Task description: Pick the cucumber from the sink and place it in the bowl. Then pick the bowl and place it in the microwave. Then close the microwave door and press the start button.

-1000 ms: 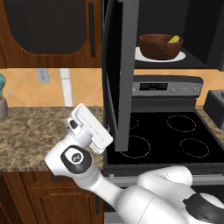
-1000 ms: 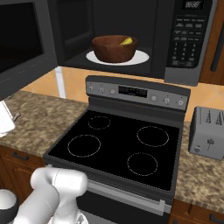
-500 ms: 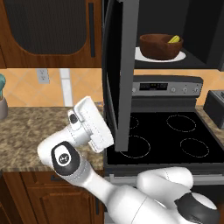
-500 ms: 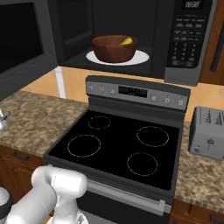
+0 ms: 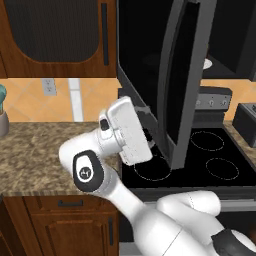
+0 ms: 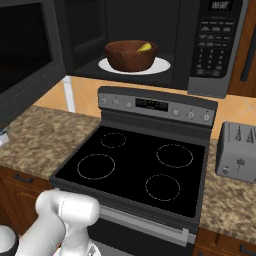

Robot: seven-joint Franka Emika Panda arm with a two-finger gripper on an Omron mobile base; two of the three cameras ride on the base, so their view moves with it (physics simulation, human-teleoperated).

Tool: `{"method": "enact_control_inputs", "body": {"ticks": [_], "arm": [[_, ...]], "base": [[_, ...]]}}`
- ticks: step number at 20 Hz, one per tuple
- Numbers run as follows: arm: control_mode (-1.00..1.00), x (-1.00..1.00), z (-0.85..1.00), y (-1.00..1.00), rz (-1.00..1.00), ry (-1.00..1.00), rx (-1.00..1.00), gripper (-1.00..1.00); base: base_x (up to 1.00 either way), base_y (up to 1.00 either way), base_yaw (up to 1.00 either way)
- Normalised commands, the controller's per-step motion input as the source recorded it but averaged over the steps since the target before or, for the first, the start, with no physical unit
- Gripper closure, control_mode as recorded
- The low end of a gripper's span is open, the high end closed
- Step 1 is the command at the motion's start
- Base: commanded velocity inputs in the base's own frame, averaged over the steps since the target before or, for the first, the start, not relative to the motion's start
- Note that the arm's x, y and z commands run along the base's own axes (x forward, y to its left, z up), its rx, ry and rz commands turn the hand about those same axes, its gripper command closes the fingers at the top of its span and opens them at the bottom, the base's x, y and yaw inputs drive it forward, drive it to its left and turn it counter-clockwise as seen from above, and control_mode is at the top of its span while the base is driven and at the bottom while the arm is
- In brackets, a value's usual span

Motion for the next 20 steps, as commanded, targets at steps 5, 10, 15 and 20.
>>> {"method": "enact_control_inputs", "body": {"ticks": [5,10,15,20], "arm": [[-1.00,-0.51,0.28,-0.72,-0.03,-0.16,0.00,-1.00],[-1.00,-0.35,0.17,-0.80,0.03,-0.13,0.00,-1.00],[-1.00,-0.02,0.41,-0.60,0.06,-0.08,0.00,-1.00],[-1.00,0.00,0.50,-0.54,0.12,-0.11,0.00,-1.00]], "base": [[0.00,0.00,0.00],[0.00,0.00,0.00],[0.00,0.00,0.00],[0.00,0.00,0.00]]}}
